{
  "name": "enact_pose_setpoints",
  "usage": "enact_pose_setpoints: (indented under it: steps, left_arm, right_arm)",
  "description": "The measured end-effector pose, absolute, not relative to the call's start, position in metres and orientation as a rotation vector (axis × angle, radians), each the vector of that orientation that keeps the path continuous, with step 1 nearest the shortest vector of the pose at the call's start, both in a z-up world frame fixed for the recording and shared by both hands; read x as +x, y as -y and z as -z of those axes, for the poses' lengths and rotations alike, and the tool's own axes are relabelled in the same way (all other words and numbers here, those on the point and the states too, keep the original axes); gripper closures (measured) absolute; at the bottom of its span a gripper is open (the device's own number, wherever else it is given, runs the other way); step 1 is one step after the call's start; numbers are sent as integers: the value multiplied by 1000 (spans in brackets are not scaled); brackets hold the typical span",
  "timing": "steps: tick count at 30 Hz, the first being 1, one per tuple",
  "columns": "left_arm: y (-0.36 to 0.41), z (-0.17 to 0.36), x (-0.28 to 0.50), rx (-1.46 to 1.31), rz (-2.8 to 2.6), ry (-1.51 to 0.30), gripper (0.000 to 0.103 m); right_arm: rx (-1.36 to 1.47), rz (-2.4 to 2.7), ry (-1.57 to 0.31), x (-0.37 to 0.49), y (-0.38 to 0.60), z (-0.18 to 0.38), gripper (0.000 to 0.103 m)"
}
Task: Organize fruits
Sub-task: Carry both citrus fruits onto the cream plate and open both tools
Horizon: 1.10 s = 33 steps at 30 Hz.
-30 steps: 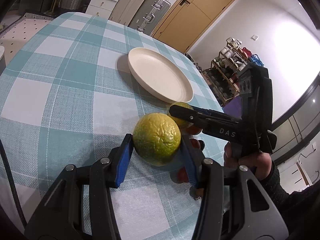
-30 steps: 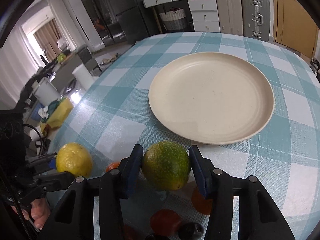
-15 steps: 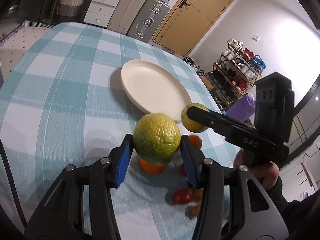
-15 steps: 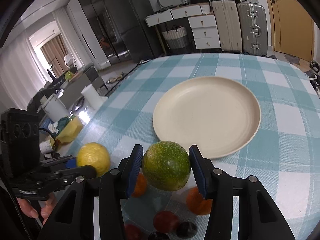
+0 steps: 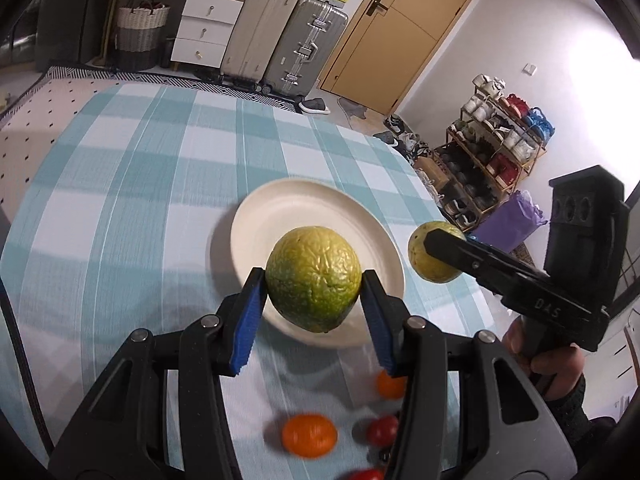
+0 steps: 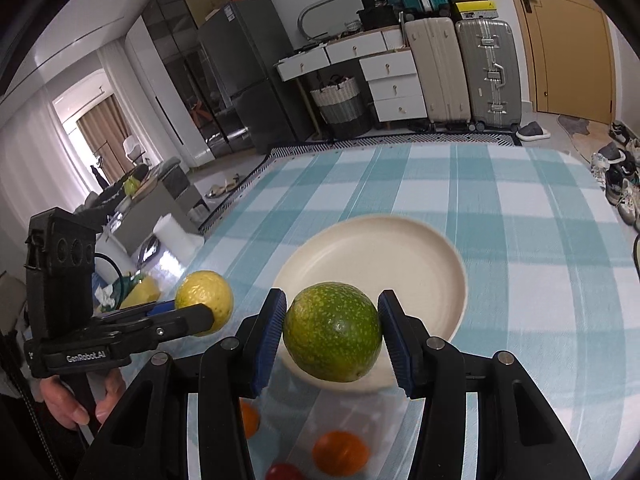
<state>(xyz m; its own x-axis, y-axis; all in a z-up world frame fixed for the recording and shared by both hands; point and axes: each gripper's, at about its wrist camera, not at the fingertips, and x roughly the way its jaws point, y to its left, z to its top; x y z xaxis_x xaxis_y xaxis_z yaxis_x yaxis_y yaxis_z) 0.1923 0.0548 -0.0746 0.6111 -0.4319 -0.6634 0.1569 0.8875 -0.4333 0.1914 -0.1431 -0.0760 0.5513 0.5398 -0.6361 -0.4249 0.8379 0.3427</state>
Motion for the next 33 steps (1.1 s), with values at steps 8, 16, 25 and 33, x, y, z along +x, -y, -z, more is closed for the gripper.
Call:
enact_pose_setpoints:
  steps: [8,16,25,33]
  left_arm:
    - [-37,84,251,-310,351,-900,58]
    - [-30,111,297,-315,352,-948,58]
    - [-21,131,323,-319,350,-969,58]
    - [-30,128,317,-331,318,-951,57]
  right_arm:
    - [177,-583,-778,236,147,71,54]
    - [247,-595,-773,274,143,92,54]
    - [273,-566,-823,307,137,127,54]
    - [279,-502,-820,312,139,139,32]
